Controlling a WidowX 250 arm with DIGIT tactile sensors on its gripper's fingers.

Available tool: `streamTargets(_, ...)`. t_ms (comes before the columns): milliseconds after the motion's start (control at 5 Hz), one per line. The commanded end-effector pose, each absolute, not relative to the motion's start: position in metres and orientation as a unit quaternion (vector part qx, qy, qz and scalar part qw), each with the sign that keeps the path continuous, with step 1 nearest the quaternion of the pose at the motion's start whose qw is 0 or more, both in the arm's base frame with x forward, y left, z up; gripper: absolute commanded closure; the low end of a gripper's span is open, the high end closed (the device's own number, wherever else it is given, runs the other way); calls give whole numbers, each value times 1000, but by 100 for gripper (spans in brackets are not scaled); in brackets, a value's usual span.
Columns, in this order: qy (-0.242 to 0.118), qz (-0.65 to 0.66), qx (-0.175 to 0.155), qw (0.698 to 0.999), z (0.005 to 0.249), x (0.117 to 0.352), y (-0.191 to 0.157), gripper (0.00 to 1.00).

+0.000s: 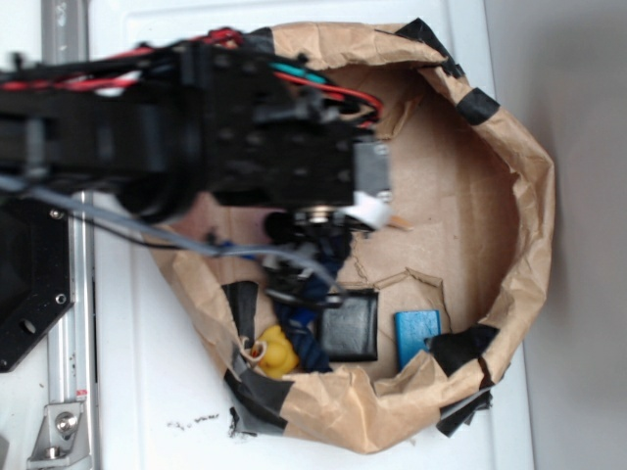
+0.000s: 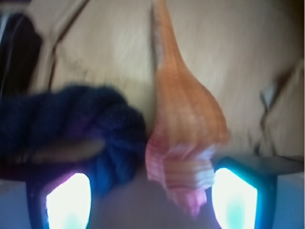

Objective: Grab the shell.

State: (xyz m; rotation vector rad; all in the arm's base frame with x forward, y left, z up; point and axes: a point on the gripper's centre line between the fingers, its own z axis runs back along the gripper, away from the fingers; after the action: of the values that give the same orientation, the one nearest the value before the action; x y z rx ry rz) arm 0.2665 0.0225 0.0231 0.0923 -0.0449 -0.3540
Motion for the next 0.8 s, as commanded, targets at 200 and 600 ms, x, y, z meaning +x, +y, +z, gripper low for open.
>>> streamTargets(200,-26,-140,64,988,18,283,53,100)
streamTargets(600,-29,-153,31,987,62,274,41,0)
